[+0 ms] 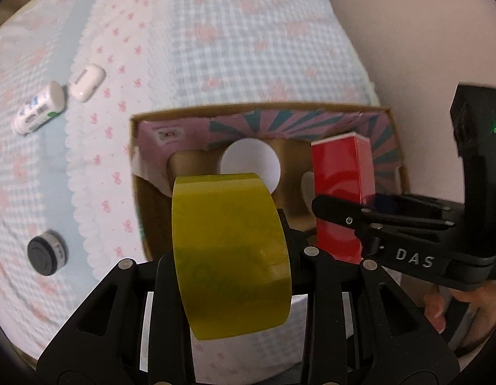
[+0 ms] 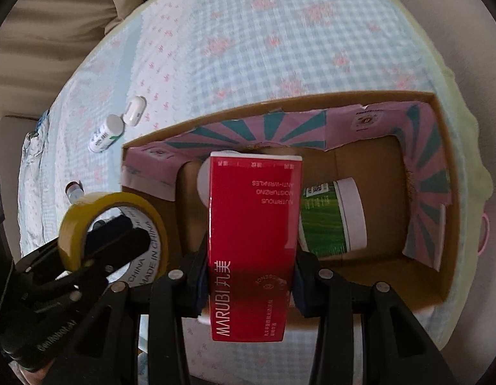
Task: Organize rigid objects
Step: 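Carry tape and red box into the cardboard box and open both tools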
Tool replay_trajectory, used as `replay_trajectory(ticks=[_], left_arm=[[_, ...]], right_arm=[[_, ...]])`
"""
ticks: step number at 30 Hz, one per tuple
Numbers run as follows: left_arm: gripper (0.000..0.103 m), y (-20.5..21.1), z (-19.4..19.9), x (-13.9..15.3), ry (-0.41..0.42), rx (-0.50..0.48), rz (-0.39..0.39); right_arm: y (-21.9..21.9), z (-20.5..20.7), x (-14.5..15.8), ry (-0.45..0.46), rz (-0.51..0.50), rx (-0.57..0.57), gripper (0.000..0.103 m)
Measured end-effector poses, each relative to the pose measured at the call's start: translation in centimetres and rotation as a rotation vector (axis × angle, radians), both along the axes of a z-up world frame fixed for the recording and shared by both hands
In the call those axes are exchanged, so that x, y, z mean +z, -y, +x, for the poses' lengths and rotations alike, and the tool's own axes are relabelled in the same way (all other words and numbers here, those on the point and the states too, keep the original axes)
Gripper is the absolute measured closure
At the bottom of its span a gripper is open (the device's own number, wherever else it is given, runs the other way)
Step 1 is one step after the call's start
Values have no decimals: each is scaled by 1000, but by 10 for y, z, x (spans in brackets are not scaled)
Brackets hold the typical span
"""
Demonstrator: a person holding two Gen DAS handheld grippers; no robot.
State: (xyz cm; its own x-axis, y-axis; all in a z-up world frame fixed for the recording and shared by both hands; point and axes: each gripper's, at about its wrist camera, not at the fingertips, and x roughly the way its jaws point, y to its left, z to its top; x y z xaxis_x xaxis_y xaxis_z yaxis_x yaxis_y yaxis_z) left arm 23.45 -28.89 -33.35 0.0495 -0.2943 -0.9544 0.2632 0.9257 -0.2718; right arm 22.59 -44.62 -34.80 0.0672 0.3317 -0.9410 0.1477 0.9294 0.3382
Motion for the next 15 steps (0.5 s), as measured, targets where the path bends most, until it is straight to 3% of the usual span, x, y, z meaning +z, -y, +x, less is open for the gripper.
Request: replay_trajectory(ticks=[9,10,11,12,13,14,15], left_arm=[[74,20,0,-30,-59,-80,49],[67,21,-2,-32,-72,-92,51],[42,22,-4,-33,-82,-106,53],[20,24,-5,-34,-91,-115,51],[1,23,-7,-34,-88,-122,52],[0,22,-10,-32,-70,-121,68],[0,20,-13,-29,-60,-127,66]], right_arm=[[3,8,-20,-5,8,71,64],[4,8,-19,2,8,74,61],[6,8,-18,7,9,76,56],[8,8,-17,14,14,74,42],[11,8,-14,26,26,63,16],[16,7,-9,47,41,45,1],[20,5,-5,62,47,36,0]])
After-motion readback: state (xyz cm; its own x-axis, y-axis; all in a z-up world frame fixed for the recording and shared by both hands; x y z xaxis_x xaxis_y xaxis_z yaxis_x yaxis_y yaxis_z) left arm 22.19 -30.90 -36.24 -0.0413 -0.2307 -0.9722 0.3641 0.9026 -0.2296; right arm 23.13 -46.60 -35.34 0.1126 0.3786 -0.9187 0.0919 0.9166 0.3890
